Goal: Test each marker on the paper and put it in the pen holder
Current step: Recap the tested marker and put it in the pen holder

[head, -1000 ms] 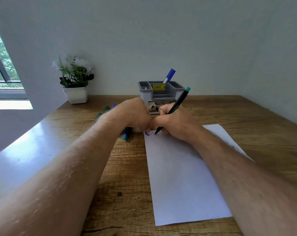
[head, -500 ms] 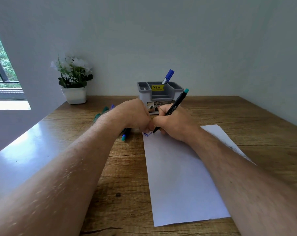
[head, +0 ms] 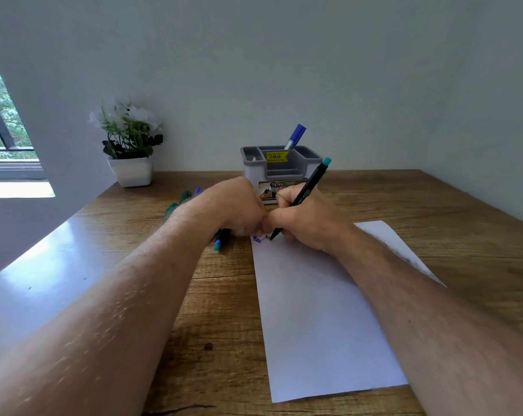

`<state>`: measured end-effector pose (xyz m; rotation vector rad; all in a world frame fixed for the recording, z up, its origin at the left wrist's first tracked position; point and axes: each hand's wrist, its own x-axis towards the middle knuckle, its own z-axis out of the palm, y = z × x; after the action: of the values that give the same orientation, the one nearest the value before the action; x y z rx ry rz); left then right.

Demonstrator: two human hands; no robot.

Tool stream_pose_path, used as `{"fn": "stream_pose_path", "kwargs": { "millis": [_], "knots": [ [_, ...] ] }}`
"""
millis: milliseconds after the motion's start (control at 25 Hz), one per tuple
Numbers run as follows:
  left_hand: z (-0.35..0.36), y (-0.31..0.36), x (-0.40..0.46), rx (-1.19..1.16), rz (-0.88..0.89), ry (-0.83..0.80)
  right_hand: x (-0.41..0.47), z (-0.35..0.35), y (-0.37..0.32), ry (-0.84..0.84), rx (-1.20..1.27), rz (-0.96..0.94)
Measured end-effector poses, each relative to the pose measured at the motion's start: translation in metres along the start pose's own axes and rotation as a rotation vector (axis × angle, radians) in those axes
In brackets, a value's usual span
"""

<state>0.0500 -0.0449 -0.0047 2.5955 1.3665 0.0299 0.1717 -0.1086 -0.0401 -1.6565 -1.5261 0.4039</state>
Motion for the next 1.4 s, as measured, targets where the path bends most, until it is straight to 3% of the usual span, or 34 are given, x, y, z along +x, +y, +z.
{"fn": "stream_pose_path", "kwargs": {
  "millis": [160,440,680,920,1160,1400],
  "knots": [
    [0.000,-0.001,0.001,-0.088,-0.033,0.001,0.000,0.001,-0.002,0.102,-0.054,0.004],
    [-0.001,-0.002,-0.001,-0.200,-0.028,-0.009,0.002,0.000,-0.001,0.095,-0.039,0.026],
    [-0.011,-0.002,-0.009,-0.784,-0.026,0.221,0.002,-0.005,-0.002,0.117,0.188,0.137],
    [-0.016,-0.005,-0.007,-1.359,-0.033,0.236,0.003,-0.010,-0.005,0.172,0.504,0.168],
    [-0.012,0.000,0.001,-1.609,0.023,0.335,0.004,-0.010,-0.006,0.176,0.626,0.093],
    [-0.008,-0.001,0.006,-1.824,-0.074,0.373,0.006,-0.014,-0.009,0.219,0.910,0.085]
  ]
}}
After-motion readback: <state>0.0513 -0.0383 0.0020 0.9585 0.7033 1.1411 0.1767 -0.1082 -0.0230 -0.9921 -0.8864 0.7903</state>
